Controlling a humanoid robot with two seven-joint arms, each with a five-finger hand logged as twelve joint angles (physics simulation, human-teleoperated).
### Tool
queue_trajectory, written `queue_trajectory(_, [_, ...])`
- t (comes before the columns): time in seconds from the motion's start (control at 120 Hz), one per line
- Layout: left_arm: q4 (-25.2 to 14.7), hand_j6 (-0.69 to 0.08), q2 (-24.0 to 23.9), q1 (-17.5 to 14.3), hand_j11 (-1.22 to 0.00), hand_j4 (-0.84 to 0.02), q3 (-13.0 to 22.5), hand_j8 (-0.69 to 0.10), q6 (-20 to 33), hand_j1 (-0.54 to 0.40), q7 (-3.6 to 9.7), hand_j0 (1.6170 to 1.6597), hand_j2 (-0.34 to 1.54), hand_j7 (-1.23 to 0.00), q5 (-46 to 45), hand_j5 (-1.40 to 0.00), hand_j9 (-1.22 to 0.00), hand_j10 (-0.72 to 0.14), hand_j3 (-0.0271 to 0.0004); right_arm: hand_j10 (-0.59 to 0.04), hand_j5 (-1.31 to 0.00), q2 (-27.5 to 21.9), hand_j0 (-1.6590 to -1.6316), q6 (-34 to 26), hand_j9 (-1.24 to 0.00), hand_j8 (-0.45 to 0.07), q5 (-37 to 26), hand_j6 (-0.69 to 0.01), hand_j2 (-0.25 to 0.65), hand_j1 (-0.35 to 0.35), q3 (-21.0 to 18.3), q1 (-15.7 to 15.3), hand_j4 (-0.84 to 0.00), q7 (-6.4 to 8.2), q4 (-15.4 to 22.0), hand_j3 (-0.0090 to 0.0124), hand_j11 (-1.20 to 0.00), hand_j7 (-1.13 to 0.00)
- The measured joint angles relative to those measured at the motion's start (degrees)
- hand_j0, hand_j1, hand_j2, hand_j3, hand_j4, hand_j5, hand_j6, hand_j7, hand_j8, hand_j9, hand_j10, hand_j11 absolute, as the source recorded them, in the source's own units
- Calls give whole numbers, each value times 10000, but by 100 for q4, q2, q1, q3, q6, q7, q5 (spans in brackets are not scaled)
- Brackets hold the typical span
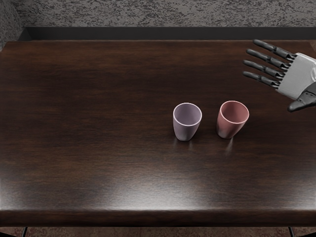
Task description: Pick up cup and place in cup with right hand
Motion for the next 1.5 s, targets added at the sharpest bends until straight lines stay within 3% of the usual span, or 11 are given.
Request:
queue_trajectory(0.217, [0, 3, 0, 0, 0, 2, 0, 4, 0, 3489, 0, 16581, -2, 0, -1, 0, 0, 3, 0, 10, 1, 17, -16581, 0, 0, 13, -5, 16, 11, -3491, -148, 134, 1, 0, -3, 0, 0, 0])
queue_trajectory(0.308, [-1, 4, 0, 0, 0, 3, 0, 5, 0, 3489, 0, 16581, -1, 0, -1, 0, 0, 4, 0, 11, 1, 5, -16581, -31, 0, 15, -493, 17, 14, -3491, -803, 915, 0, 0, -2, 0, 0, 0])
queue_trajectory(0.383, [-1, 3, 0, -4, 0, 2, 0, 3, 0, 3489, 0, 16581, -1, 0, -3, 0, 0, 3, 0, 9, 1, 6, -16581, -66, 0, 12, -1278, 14, 11, -3491, -1353, 1715, 0, 0, 11, 0, 0, 0])
queue_trajectory(0.45, [-1, 3, 0, 0, 0, 2, 0, 3, 0, 3489, 0, 16581, -2, 0, -3, 0, 0, 2, 0, 7, 1, 52, -16581, -156, 0, 10, -2224, 12, 10, -3491, -1613, 2201, 0, 0, 141, 0, 0, 0])
queue_trajectory(0.542, [-1, 3, 0, 0, 0, 2, 0, 3, 0, 3489, 0, 16581, -2, 0, -2, 0, 0, 2, 0, 6, 0, 224, -16581, -275, 0, 8, -3422, 9, 9, -3491, -1946, 2651, 0, 0, 600, 0, 0, 0])
queue_trajectory(0.633, [-1, 2, 0, 0, 0, 2, 0, 2, 0, 3489, 0, 16581, -2, 0, -2, 0, 0, 2, 0, -5, -11, 359, -16581, -324, -11, -4, -4123, -5, 6, -3482, -2446, 3019, -10, 0, 908, 0, -11, -11])
queue_trajectory(0.775, [-1, 3, 0, 0, 0, 2, 0, 3, 0, 3489, 0, 16581, -2, 0, -1, 0, 0, 2, 0, -23, -31, 548, -16581, -341, -31, -24, -4641, -26, 3, -3465, -3174, 3324, -27, 0, 1091, 0, -31, -31])
queue_trajectory(0.867, [-1, 3, 0, 0, 0, 2, 1, 3, 0, 3489, 0, 16581, -2, 0, -2, 0, 0, 2, 0, -37, -48, 832, -16581, -351, -48, -39, -5500, -41, -1, -3450, -3610, 3717, -40, 0, 1129, 0, -48, -47])
queue_trajectory(1.125, [0, 3, 0, 0, 0, 2, 1, 3, 0, 3489, 0, 16581, -2, 0, -2, 0, 0, 2, 0, -368, -475, 641, -16581, -819, -474, -372, -6711, -377, -66, -3058, -4375, 4152, -372, 0, 1152, 0, -474, -473])
queue_trajectory(1.308, [0, 3, 0, 0, 0, 2, 1, 3, 0, 3489, 0, 16581, -2, 0, -4, 0, 0, 2, 0, -481, -617, 673, -16581, -2396, -616, -487, -7103, -493, -86, -2929, -5352, 4244, -485, 0, 1154, 0, -616, -615])
queue_trajectory(1.5, [0, 3, 0, 0, 0, 2, 0, 3, 0, 3489, 0, 16581, -2, 0, -1, 0, 0, 3, 0, -531, -678, 840, -16581, -3198, -677, -538, -7176, -545, -92, -2876, -5906, 4150, -535, 0, 1155, 0, -676, -675])
